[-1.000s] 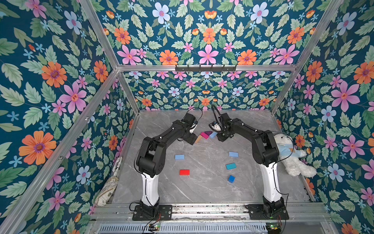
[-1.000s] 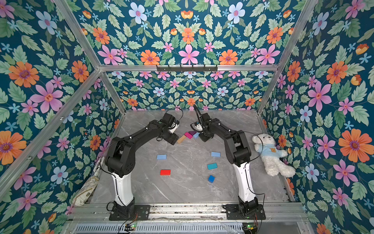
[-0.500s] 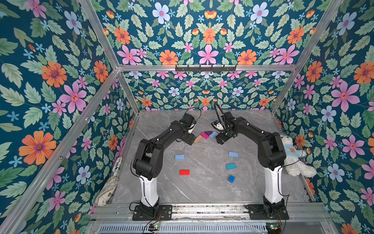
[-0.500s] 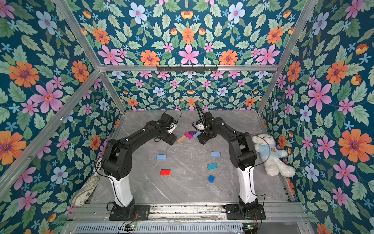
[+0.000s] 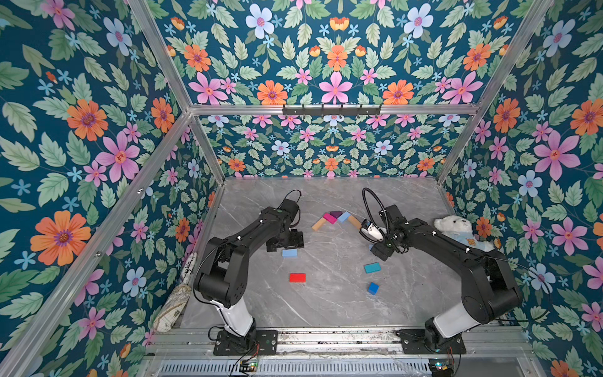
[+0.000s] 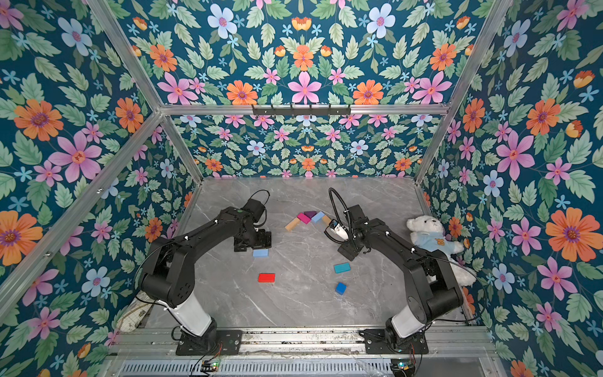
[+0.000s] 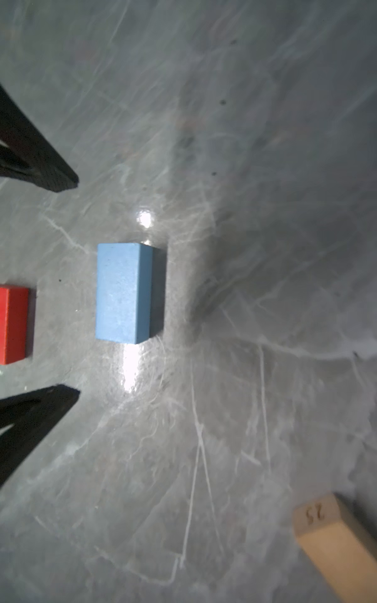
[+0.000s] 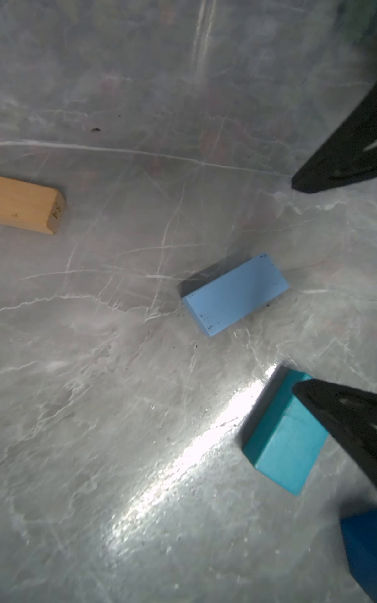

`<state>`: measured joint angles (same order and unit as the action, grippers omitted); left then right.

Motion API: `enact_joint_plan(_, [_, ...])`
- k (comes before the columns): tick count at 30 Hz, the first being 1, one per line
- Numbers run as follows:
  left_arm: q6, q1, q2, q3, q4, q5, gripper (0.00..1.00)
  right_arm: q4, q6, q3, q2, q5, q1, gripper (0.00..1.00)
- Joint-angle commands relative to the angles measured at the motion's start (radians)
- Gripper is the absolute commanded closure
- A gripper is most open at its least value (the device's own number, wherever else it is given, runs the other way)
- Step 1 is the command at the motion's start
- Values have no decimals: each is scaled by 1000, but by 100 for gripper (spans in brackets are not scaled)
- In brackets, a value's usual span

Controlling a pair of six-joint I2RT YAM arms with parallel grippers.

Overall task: Assemble a heart with building blocks
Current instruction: Pick up the building block from the center of the board.

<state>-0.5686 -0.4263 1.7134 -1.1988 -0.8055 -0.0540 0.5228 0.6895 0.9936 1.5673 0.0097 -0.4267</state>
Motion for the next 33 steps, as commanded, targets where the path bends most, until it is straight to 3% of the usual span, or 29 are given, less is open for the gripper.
enact_joint_plan(1, [-268, 1, -30, 30, 52, -4, 3, -94, 41, -19, 9, 27, -1, 10])
enact_joint_plan(5, [-386, 1, -58, 93, 88, -8, 3, -119, 41, -31, 32, 16, -1, 10])
enact_joint_plan(12, [-486, 0, -45, 109, 100, 1, 1, -146, 35, -29, 107, 55, 7, 12])
enact_joint_plan(19, [-571, 0, -5, 117, 141, -25, 2, -103, 20, 5, 187, 49, 18, 13])
enact_joint_plan(33, [-669, -6, 31, 128, 187, -44, 7, -82, 11, -26, 183, 1, 30, 18])
